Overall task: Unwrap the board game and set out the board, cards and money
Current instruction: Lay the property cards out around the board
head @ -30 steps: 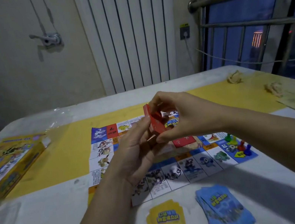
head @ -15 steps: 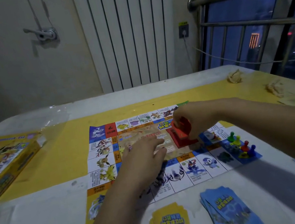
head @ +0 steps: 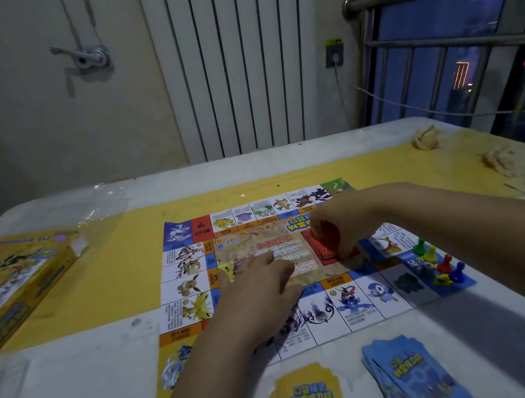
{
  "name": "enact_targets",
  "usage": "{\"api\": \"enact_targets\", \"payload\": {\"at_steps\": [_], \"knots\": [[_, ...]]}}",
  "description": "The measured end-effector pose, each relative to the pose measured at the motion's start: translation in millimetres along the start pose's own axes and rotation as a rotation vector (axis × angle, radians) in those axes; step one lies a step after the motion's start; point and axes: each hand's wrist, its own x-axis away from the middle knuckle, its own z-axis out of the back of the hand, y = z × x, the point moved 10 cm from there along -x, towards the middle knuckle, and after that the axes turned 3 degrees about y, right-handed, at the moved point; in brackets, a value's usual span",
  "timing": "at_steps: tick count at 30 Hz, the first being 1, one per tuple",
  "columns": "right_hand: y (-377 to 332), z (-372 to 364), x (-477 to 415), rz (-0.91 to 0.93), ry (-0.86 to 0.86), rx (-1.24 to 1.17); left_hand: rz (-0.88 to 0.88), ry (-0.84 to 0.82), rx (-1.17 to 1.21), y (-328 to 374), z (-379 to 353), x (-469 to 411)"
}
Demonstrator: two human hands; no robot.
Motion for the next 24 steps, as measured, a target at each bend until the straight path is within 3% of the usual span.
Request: {"api": "enact_targets", "payload": {"at_steps": [6, 11, 14, 17, 24], "knots": [[4, 0, 5, -0.004, 0.039, -0.054, -0.002, 0.025, -0.002, -1, 2, -1], [-17, 34, 54, 0.109, 0.301, -0.241, -0.03, 0.28, 0.12, 6, 45, 12], [-56, 27, 93, 0.22, 0.221, -0.25, -0.062, 0.327, 0.172, 16, 63, 34], [-96, 4, 123, 0.3, 0.109, -0.187, -0.026, 0.275, 0.162, 14, 65, 62], [-147, -36, 132, 0.284, -0.011, -0.049, 0.081, -0.119, 0.048, 5, 22, 123]]}}
